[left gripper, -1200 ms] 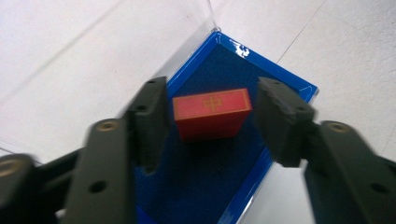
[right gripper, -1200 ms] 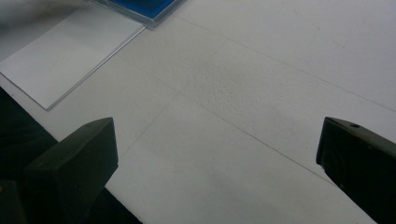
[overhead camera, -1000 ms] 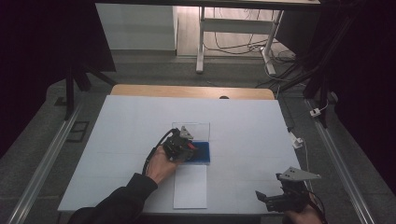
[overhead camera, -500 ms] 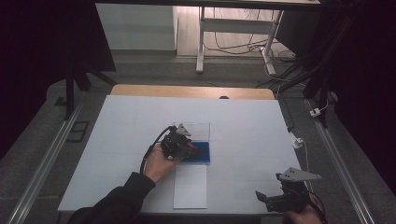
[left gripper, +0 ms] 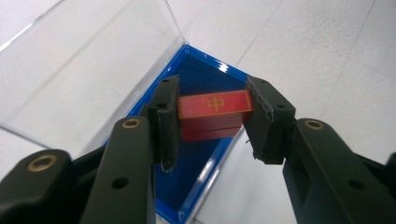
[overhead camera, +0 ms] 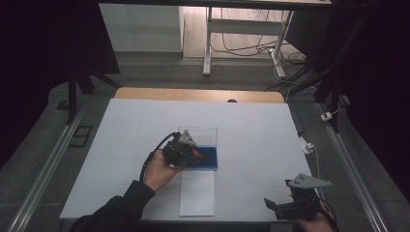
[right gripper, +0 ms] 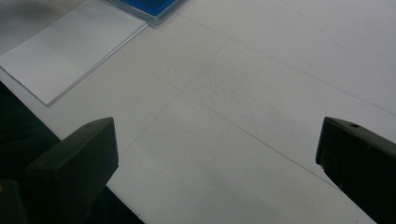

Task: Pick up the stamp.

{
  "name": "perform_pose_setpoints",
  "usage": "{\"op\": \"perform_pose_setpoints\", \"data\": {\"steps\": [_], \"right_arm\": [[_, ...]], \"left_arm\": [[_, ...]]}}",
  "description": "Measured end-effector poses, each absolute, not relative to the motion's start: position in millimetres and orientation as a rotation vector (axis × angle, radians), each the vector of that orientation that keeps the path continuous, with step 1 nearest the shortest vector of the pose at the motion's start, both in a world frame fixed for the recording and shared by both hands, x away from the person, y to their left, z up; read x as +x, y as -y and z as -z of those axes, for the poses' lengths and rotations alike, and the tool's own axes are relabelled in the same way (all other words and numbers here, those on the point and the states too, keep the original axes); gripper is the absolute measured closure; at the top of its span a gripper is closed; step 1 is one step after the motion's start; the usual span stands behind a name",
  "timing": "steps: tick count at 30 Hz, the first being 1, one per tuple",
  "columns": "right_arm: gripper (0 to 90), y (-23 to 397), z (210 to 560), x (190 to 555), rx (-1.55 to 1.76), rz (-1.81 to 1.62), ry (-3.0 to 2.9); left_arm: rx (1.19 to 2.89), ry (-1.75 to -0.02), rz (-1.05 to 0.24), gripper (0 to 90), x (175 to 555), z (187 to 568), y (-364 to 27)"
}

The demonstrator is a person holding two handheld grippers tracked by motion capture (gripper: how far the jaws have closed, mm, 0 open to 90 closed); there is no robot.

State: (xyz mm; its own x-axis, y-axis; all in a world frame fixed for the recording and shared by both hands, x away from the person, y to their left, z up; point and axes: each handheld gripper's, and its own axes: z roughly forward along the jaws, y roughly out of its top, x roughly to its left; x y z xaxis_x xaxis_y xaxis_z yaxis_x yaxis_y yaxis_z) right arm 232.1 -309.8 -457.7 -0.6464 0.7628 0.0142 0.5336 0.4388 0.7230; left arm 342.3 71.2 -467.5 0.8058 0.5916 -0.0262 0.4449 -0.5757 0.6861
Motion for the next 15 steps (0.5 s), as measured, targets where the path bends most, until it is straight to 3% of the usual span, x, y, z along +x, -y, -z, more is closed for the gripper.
{"op": "perform_pose_setpoints", "data": {"steps": [15], "right_arm": [[0.0, 309.2, 457.5, 231.8, 1.111, -1.018, -2.383]], "left_arm": [[2.241, -0.744, -0.247, 57.7, 325.1, 455.8, -84.9]]}}
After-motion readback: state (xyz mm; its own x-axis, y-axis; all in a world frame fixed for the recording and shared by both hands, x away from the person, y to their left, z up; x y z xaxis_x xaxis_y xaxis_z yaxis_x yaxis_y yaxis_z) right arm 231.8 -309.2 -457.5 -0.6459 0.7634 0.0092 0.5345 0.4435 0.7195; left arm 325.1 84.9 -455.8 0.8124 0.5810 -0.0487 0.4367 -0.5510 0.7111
